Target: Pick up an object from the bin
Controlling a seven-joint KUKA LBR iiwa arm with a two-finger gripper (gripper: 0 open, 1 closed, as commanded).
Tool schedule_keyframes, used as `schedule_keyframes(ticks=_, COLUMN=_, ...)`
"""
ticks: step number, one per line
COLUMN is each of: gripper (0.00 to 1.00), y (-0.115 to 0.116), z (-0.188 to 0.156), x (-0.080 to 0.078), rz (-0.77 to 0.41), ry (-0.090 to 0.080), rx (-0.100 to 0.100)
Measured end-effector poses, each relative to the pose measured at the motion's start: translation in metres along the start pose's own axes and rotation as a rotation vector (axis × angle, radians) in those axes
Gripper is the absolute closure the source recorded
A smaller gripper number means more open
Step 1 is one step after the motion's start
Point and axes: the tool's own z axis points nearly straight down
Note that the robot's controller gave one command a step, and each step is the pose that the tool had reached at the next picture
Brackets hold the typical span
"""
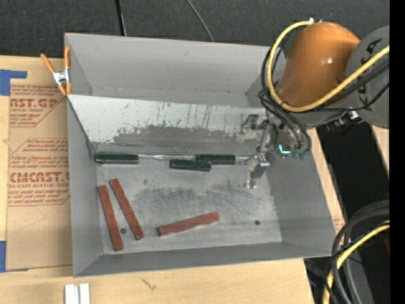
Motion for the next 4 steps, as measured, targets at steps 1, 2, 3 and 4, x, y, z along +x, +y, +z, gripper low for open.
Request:
schedule_keyframes(ticks=1, gripper=0.00, y=0.000, z=-0.004, x=-0.001, rz=0.000, ry=-0.008, rx=0.000)
schedule_keyframes(ticks=2, gripper=0.00, y=0.017, z=0.071, x=-0.014, rz=0.041, ry=-0.013, rx=-0.001)
schedule_keyframes(ticks=3, gripper=0.00, y=0.028, z=0.095, x=-0.017, rz=0.028, ry=-0.003, rx=0.000)
schedule_keyframes(ticks=4, gripper=0.00, y=0.033, z=0.110, x=-0.023, rz=0.102, ry=-0.008, rx=-0.001)
